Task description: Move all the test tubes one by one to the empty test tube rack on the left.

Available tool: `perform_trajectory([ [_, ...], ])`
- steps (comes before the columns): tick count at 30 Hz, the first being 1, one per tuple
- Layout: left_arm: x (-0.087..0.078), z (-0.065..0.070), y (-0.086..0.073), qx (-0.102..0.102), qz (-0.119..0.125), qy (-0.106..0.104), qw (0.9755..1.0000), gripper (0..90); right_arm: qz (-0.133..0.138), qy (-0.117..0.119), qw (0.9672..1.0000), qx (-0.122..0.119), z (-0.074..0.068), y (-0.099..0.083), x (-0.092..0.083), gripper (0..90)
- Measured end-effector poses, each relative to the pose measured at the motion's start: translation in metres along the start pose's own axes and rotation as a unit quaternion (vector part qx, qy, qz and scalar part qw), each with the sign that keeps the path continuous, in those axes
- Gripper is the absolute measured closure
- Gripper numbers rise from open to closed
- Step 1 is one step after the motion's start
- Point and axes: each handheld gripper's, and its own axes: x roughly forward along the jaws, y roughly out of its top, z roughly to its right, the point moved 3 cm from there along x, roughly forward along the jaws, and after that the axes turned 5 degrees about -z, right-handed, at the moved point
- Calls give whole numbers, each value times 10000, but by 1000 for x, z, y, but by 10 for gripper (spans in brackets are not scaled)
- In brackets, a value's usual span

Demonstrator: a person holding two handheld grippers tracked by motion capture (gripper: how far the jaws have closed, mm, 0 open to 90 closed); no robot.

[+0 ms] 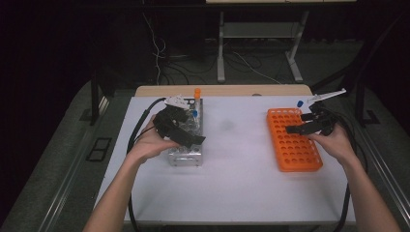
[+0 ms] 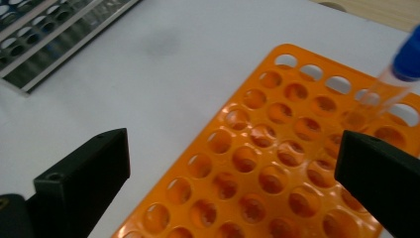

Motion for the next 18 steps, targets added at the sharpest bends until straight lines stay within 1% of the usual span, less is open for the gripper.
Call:
perform_trajectory([
  [2, -2, 0, -1, 7, 43, 21, 10000, 0, 28, -30, 10000, 88, 6, 0, 2, 2],
  [5, -3, 2, -2, -3, 72, 17, 10000, 0, 10, -143, 9998, 168, 15, 0, 6, 3],
  [6, -3, 2, -2, 9, 75, 17, 10000, 0, 23, -128, 9996, 231, 18, 0, 7, 3],
  [7, -3, 2, -2, 31, 69, 6, 10000, 0, 27, -170, 9995, 270, 20, 0, 9, 3],
  [8, -2, 3, -3, 18, 78, 2, 10000, 0, 15, -240, 9993, 271, 22, 0, 11, 21],
  [9, -2, 4, -3, 24, 76, 1, 10000, 0, 26, -243, 9993, 290, 24, 0, 13, 74],
  [10, -1, 4, -4, 38, 62, -18, 10000, 0, 46, -235, 9993, 299, 26, 0, 15, 82],
  [11, 0, 5, -4, 37, 59, -27, 10000, 0, 41, -302, 9990, 334, 28, 0, 17, 83],
  [12, 0, 5, -5, 47, 54, -26, 10000, 0, 38, -360, 9986, 384, 30, 0, 20, 114],
  [13, 1, 5, -5, 35, 55, -35, 10000, 0, 53, -380, 9983, 430, 32, 0, 22, 203],
  [14, 1, 6, -5, 29, 67, -37, 10000, 0, 104, -396, 9981, 456, 34, 1, 24, 208],
  [15, 2, 6, -6, 39, 68, -34, 10000, 0, 131, -485, 9975, 506, 35, 1, 26, 229],
  [16, 2, 6, -6, 46, 52, -39, 10000, 0, 141, -593, 9966, 548, 37, 2, 28, 271],
  [18, 4, 7, -7, 51, 48, -51, 10000, 0, 183, -731, 9953, 603, 40, 3, 32, 326],
])
